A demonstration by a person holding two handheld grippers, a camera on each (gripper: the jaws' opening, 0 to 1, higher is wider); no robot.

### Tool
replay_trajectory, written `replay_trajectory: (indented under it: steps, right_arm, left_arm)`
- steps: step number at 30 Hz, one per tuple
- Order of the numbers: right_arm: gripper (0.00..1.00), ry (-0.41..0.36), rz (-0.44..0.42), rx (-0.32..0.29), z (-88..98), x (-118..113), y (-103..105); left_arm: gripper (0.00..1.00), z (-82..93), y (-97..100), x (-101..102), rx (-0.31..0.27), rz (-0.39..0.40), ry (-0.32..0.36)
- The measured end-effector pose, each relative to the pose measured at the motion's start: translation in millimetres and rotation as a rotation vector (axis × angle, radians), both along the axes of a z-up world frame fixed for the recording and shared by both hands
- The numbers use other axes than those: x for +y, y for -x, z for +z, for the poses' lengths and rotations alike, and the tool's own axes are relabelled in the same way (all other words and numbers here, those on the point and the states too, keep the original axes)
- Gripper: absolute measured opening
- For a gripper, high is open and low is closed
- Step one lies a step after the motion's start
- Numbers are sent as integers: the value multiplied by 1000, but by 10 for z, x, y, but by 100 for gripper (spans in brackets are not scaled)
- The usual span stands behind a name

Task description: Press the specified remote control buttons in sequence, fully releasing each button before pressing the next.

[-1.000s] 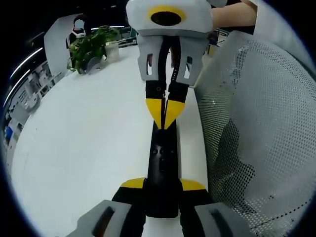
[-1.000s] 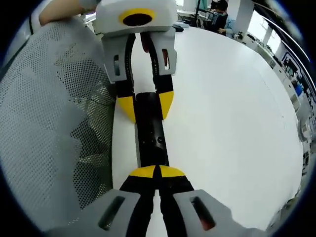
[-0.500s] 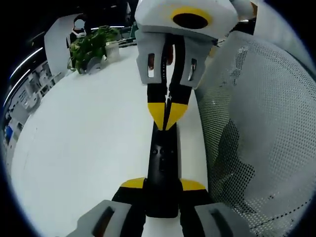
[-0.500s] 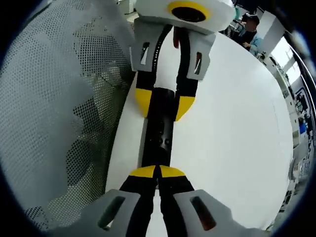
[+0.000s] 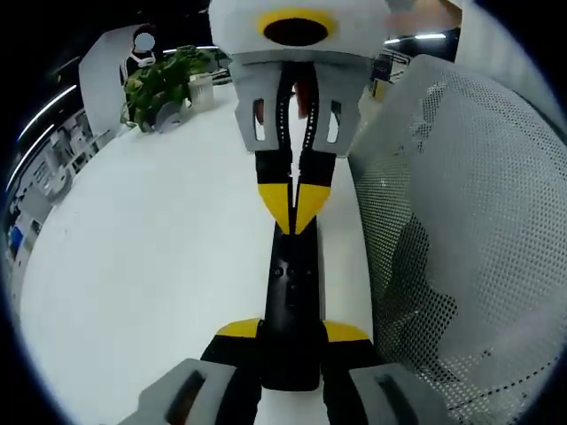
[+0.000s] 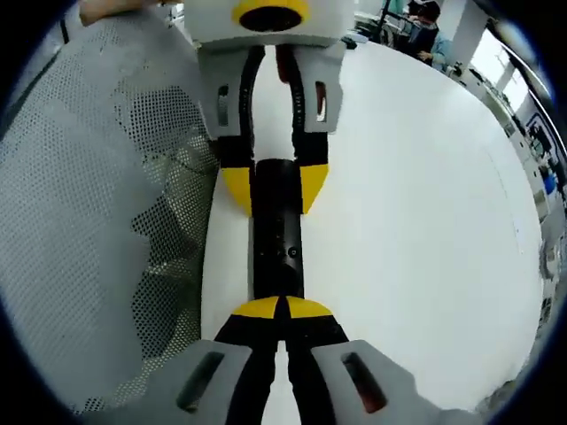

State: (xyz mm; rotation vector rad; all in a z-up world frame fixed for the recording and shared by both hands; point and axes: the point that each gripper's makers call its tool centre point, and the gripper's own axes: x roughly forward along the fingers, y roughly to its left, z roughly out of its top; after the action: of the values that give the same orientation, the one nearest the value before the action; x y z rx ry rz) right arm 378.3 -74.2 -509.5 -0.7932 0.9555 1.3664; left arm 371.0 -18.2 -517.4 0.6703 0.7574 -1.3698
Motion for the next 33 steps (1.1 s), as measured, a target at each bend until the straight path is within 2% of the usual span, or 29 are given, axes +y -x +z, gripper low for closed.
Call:
replay_trajectory:
  steps: [3,8,12,15,18,24,30,33]
  right_arm:
    - [0,-46,-72,25,7,-3,-4]
    - [0,-46,-83,9,12,4,10]
    - [0,-63,-58,8,48,93,22]
    - [0,-42,-10,-18,37,137,16]
    - [0,29,97,-76,-19,100,36]
    - [0,47,176,-125,-3,119,62]
    - [0,84,228,-140,-13,133,62]
    - [0,95,237,-129,-15,136,49]
  left_arm:
    - [24,2,1,-1,0,0,0]
    - [24,2,0,-1,0,2,3]
    - [24,0,-1,-2,-1,2,3]
    - [24,-3,-4,-3,-1,1,4]
    - [24,-5,-5,-4,0,2,5]
    - [24,-5,-5,-4,0,2,4]
    - [24,-7,-5,-2,-1,2,4]
    - [24,-7,-4,-1,-1,2,3]
